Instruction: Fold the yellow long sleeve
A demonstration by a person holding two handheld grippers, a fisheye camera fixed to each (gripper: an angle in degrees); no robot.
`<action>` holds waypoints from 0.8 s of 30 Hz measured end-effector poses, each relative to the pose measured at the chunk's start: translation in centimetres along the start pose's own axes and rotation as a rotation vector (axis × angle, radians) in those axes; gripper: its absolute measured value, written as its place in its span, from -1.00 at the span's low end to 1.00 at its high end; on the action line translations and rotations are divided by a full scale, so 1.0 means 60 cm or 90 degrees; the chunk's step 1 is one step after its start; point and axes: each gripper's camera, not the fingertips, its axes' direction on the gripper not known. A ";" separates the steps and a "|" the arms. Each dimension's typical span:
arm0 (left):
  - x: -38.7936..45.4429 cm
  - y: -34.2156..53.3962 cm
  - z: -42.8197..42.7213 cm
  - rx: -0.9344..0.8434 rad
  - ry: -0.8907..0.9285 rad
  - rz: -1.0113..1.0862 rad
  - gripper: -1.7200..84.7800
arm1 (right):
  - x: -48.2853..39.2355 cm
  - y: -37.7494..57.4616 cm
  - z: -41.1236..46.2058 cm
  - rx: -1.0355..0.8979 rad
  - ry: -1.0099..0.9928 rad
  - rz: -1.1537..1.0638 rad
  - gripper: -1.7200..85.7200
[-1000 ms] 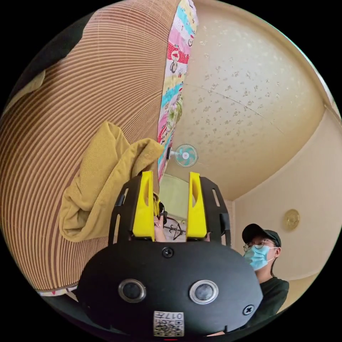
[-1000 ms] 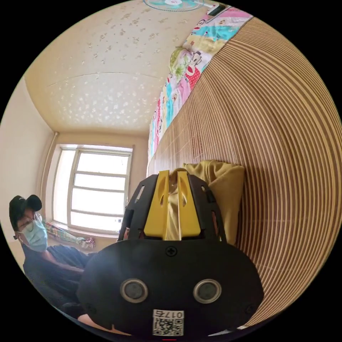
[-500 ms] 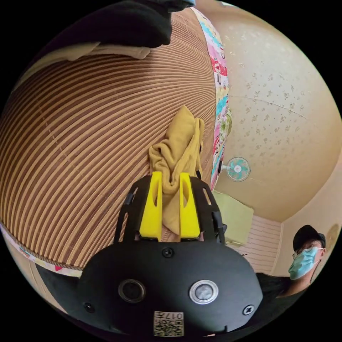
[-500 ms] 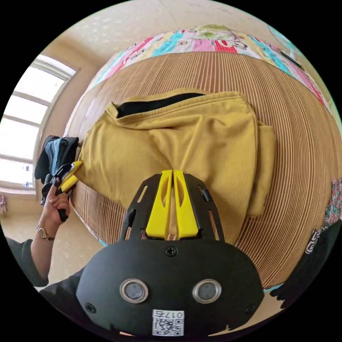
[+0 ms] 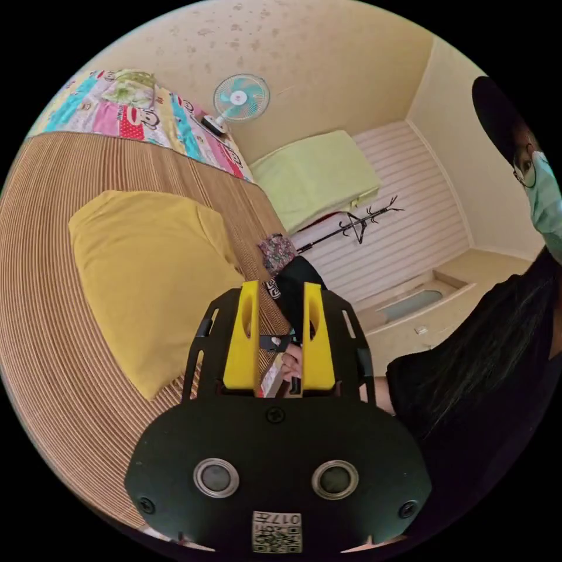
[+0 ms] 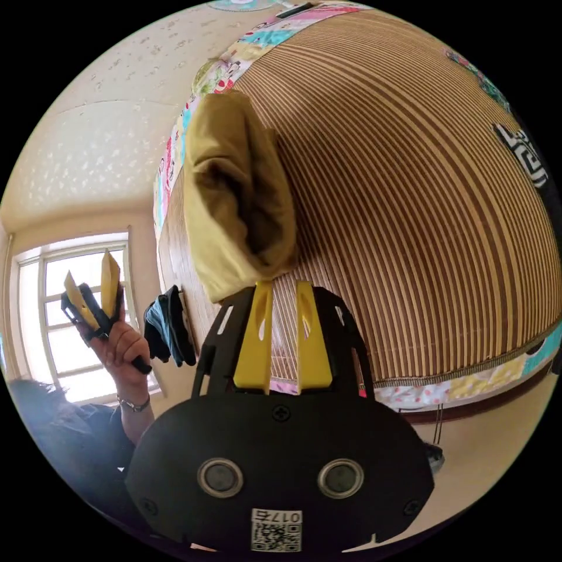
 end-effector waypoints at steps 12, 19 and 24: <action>-0.177 0.172 0.100 -0.039 0.061 -0.408 -0.81 | 0.120 -0.002 0.098 0.062 -0.564 0.189 -0.40; 0.092 0.178 0.080 -0.116 -0.020 -0.257 -0.79 | 0.028 -0.106 0.065 0.044 -0.660 -0.020 -0.49; 0.235 0.134 0.035 -0.117 0.030 -0.115 -0.74 | 0.004 -0.163 -0.164 0.097 -0.610 -0.231 -0.57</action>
